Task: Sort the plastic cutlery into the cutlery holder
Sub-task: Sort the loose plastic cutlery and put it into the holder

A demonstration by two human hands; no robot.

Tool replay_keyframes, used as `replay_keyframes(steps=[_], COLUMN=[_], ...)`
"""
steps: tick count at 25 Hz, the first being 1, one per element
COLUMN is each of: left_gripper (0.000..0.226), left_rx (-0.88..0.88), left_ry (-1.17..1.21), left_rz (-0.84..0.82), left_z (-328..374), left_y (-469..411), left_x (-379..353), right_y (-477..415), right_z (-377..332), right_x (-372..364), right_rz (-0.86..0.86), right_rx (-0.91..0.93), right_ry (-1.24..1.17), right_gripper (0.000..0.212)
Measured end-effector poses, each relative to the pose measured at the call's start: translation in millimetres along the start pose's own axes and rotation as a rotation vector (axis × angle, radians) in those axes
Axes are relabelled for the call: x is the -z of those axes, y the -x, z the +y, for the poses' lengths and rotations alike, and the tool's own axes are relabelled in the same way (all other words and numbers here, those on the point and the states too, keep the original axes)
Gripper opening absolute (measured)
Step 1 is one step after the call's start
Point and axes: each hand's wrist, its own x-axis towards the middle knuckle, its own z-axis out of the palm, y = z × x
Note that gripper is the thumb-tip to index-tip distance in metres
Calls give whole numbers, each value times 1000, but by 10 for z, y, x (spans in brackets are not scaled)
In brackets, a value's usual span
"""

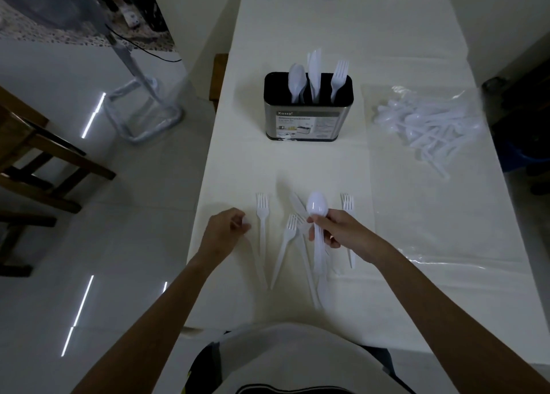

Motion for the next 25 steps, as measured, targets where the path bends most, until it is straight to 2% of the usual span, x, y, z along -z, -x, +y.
replay_keyframes(steps=[5,8,12,21,25], left_gripper=[15,10,10,16,27], left_rx=[-32,-59,-81,-85,-166], left_ry=[287,445,545,502,495], left_rz=[2,-116,-225,-280,-298], left_z=[389,741,1014,1078,1101], left_y=[-141,-218,-292,-290,-319], left_x=[135,55,-144,-291,-321], right_y=[36,85,169,257,334], right_z=[58,42,38,111,76], right_x=[22,-55,-150,-209,-138], right_rz=[51,17,-37,56,4], right_rx=[10,-20,-37,-11,-12], right_ry=[29,-39,-206,-522,-402], right_gripper=[23,23,27,39,29])
